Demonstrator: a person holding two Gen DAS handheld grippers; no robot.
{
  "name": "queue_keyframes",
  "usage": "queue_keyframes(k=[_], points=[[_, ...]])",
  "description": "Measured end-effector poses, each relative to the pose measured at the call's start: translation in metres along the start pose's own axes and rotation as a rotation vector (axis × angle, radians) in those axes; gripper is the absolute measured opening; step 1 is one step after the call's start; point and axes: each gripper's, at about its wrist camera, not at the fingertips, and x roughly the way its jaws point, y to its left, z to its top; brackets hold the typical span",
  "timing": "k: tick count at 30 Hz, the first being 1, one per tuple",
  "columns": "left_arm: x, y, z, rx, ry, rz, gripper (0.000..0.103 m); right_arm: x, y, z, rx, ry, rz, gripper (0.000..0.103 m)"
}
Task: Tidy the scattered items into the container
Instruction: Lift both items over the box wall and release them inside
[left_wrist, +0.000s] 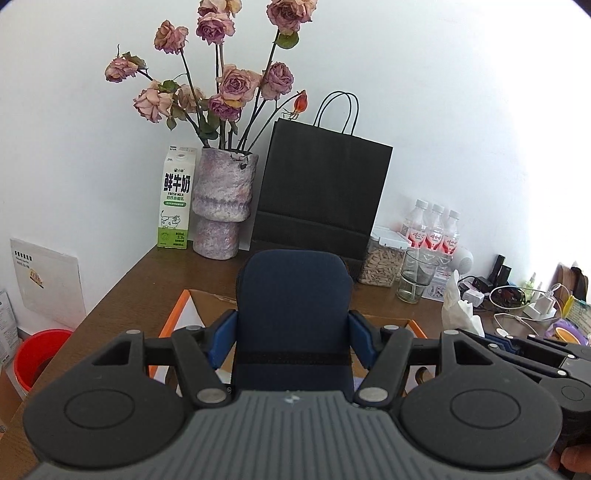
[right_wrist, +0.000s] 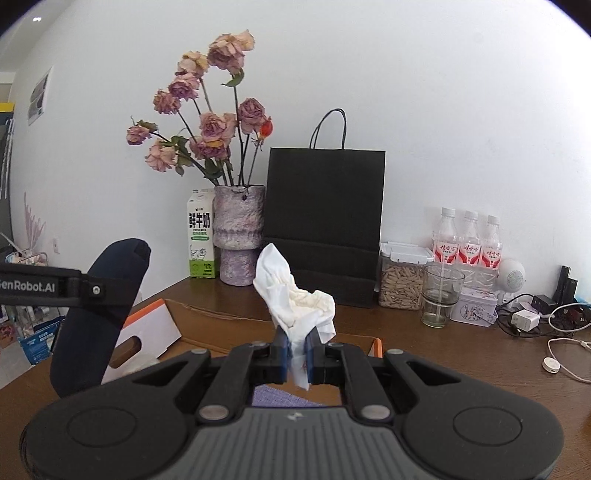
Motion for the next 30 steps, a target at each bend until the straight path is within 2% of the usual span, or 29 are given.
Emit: queue_keyframes(k=[5, 7, 10, 18, 19, 20, 21, 22, 23, 24, 25, 27, 30], points=[[0.050, 0.003, -0.006, -0.007, 0.085, 0.030, 0.065, 0.039, -0.016, -0.005, 0.039, 0.040, 0.016, 0.008], [0.066, 0.009, -0.016, -0.030, 0.108, 0.042, 0.065, 0.048, -0.023, -0.013, 0.064, 0.063, 0.029, 0.008], [0.083, 0.012, -0.026, -0.014, 0.166, 0.065, 0.065, 0.054, -0.032, -0.019, 0.102, 0.101, 0.070, 0.008], [0.084, 0.006, -0.038, 0.018, 0.179, 0.045, 0.066, 0.056, -0.031, -0.025, 0.097, 0.135, 0.064, 0.009], [0.084, 0.005, -0.039, 0.023, 0.180, 0.046, 0.068, 0.056, -0.030, -0.025, 0.097, 0.137, 0.065, 0.011], [0.083, 0.004, -0.040, 0.026, 0.178, 0.049, 0.075, 0.055, -0.030, -0.025, 0.098, 0.139, 0.066, 0.012], [0.081, 0.003, -0.040, 0.032, 0.164, 0.050, 0.081, 0.055, -0.030, -0.026, 0.102, 0.138, 0.066, 0.015], [0.077, 0.001, -0.040, 0.038, 0.146, 0.056, 0.098, 0.054, -0.031, -0.026, 0.111, 0.136, 0.068, 0.031], [0.072, -0.001, -0.039, 0.051, 0.111, 0.059, 0.103, 0.053, -0.031, -0.026, 0.120, 0.135, 0.070, 0.042], [0.068, -0.004, -0.038, 0.067, 0.080, 0.066, 0.103, 0.053, -0.031, -0.026, 0.119, 0.134, 0.068, 0.062], [0.065, -0.006, -0.039, 0.081, 0.065, 0.078, 0.103, 0.052, -0.030, -0.027, 0.112, 0.131, 0.064, 0.073], [0.064, -0.011, -0.040, 0.096, 0.052, 0.098, 0.103, 0.050, -0.028, -0.027, 0.102, 0.127, 0.054, 0.075], [0.068, -0.012, -0.043, 0.099, 0.091, 0.072, 0.103, 0.050, -0.027, -0.028, 0.099, 0.129, 0.045, 0.083]])
